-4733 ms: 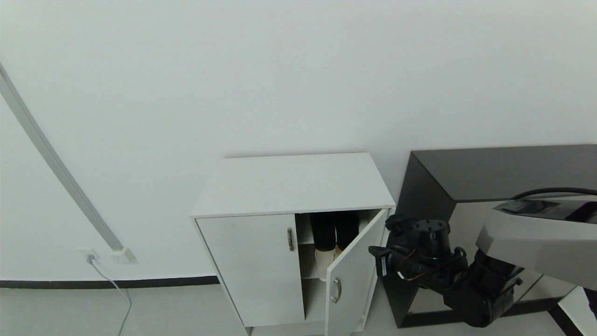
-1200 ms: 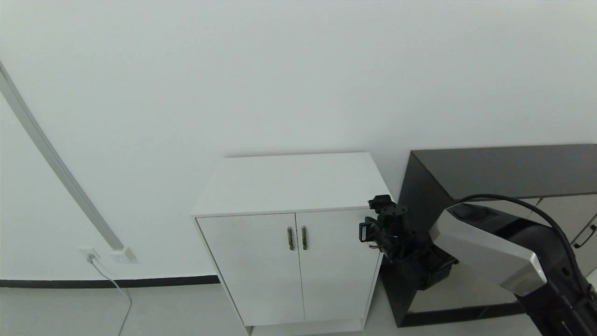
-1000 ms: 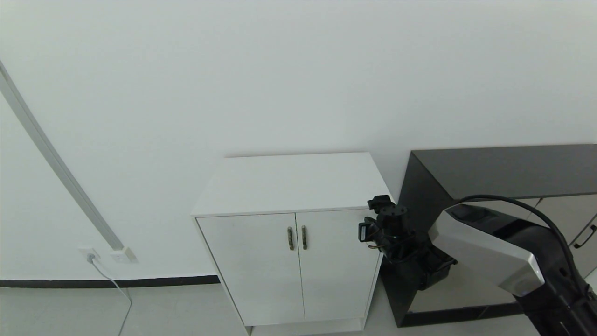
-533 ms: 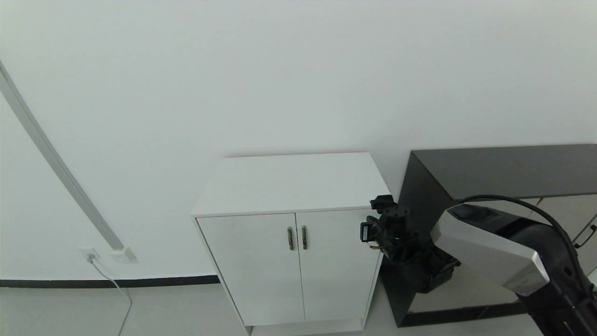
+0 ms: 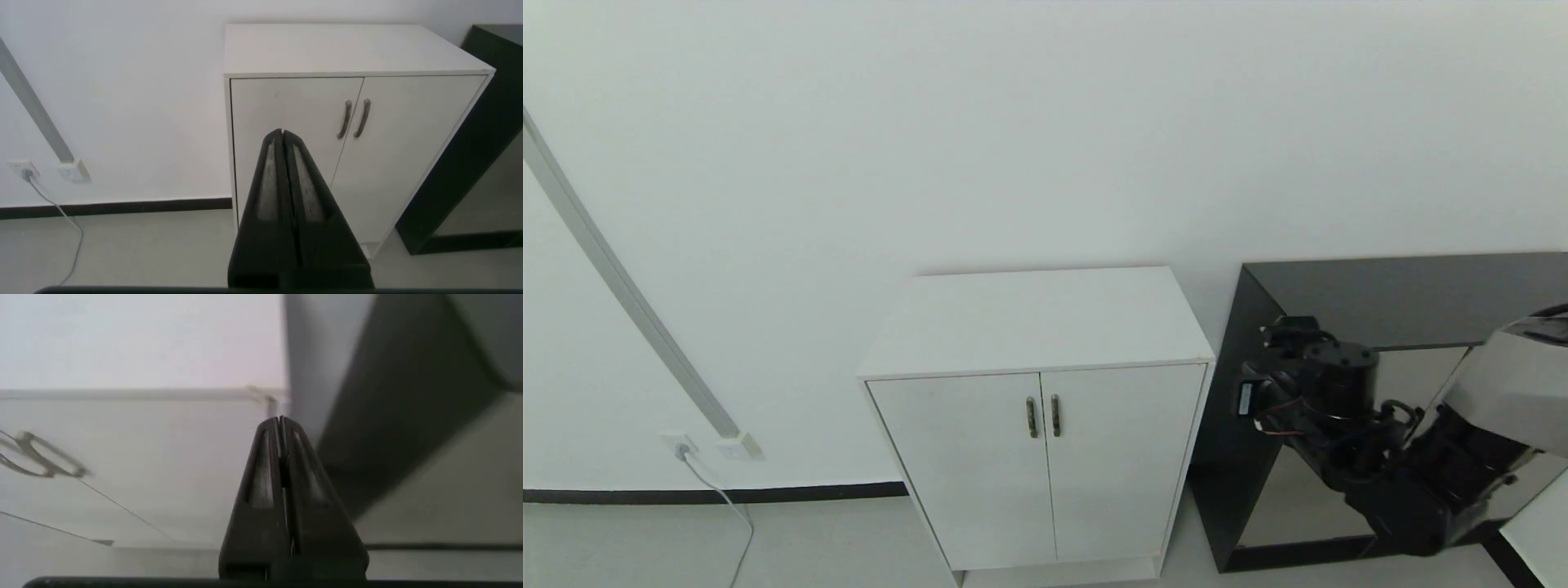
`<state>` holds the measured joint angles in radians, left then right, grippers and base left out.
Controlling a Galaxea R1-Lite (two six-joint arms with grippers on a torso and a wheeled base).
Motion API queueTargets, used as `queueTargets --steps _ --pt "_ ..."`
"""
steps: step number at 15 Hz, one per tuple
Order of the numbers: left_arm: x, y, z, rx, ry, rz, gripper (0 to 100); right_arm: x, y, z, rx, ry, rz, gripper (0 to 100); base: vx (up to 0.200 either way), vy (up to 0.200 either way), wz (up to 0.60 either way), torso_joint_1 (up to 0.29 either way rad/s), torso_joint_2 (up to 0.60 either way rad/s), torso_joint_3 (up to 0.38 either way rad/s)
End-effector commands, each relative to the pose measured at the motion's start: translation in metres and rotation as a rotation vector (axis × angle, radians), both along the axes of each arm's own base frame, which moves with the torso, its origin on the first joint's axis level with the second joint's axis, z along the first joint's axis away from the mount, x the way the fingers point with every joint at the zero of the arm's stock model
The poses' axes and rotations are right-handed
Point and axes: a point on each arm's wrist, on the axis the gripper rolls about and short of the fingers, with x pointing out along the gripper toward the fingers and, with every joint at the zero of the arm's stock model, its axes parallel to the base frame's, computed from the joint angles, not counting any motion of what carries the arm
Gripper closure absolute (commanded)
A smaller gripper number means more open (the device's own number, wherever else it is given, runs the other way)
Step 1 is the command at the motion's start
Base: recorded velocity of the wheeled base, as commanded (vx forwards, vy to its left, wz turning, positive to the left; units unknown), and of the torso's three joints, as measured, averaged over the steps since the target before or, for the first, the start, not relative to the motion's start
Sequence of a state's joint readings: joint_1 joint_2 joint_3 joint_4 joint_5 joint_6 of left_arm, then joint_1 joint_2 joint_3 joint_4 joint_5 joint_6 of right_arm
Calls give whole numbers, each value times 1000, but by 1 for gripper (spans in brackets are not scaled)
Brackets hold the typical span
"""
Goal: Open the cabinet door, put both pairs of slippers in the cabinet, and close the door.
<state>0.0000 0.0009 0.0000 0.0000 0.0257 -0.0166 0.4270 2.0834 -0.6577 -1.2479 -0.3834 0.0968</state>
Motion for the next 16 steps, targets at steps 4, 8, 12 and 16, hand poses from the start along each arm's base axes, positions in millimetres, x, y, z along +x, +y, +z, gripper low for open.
queueTargets --steps 4,8,12,16 --pt "0 0 0 -2 1 0 100 -103 -68 20 -4 -50 -161 100 0 0 0 0 0 0" --pt "0 0 0 -2 1 0 100 -149 -88 34 9 -79 -172 100 0 0 0 0 0 0" --pt "0 0 0 -2 1 0 100 -187 -101 50 -14 -69 -157 100 0 0 0 0 0 0" --pt "0 0 0 -2 1 0 100 -233 -114 49 -9 -27 -24 100 0 0 0 0 0 0"
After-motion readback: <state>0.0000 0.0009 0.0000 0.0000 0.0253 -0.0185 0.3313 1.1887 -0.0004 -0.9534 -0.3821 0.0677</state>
